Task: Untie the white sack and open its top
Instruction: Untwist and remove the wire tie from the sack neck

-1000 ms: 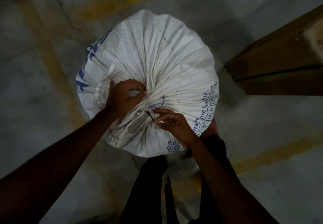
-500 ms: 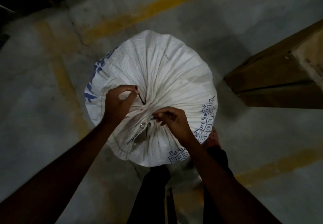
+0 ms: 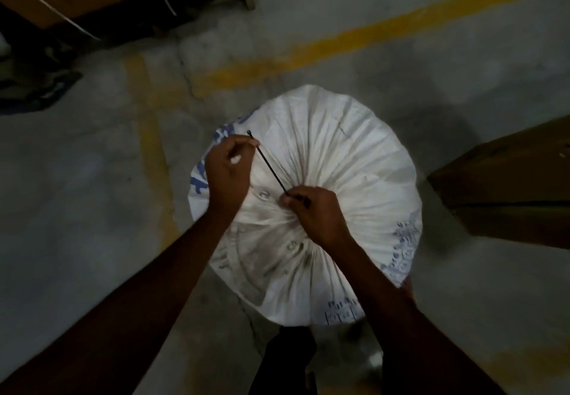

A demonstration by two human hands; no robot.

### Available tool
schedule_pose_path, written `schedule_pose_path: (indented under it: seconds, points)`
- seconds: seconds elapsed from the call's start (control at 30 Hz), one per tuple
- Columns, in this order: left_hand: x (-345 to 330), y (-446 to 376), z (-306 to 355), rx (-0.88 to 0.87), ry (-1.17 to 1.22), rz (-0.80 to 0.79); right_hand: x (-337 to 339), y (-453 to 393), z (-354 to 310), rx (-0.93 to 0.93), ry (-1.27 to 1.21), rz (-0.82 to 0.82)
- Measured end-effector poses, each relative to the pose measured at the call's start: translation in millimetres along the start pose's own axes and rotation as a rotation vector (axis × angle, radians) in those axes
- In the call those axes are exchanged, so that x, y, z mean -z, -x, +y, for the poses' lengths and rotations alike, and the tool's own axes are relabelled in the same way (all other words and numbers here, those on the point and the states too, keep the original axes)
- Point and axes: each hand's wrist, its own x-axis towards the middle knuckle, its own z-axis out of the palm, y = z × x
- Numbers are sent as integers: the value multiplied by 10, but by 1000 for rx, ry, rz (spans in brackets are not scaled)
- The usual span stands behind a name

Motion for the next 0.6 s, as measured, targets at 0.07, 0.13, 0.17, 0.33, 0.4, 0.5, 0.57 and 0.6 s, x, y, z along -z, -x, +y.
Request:
schedule_pose_path:
  seconds: [0.07, 0.13, 0.17, 0.33, 0.4, 0.5, 0.57, 0.6]
  points:
    - [-8, -21, 14, 29, 28, 50, 121, 19, -127, -37, -138, -36]
    - [-40, -22, 26, 78, 52, 74, 259, 33, -292, -106, -347, -79]
    - [-57, -25, 34, 99, 60, 83, 338, 33, -370, -125, -435, -84]
    - [-180, -84, 88, 205, 93, 148, 757, 64, -513, -211, -883, -126]
    - [-291, -73, 178, 201, 48, 144, 912, 93, -517, -234, -1027, -105]
    - [-557, 14, 412, 145, -32, 85, 1125, 123, -454, -278, -867, 125]
    - [-816, 88, 609, 114, -72, 19, 1292, 134, -366, -301, -679, 318]
    - [-971, 126, 717, 107, -87, -10, 1399, 135, -314, -300, -611, 401]
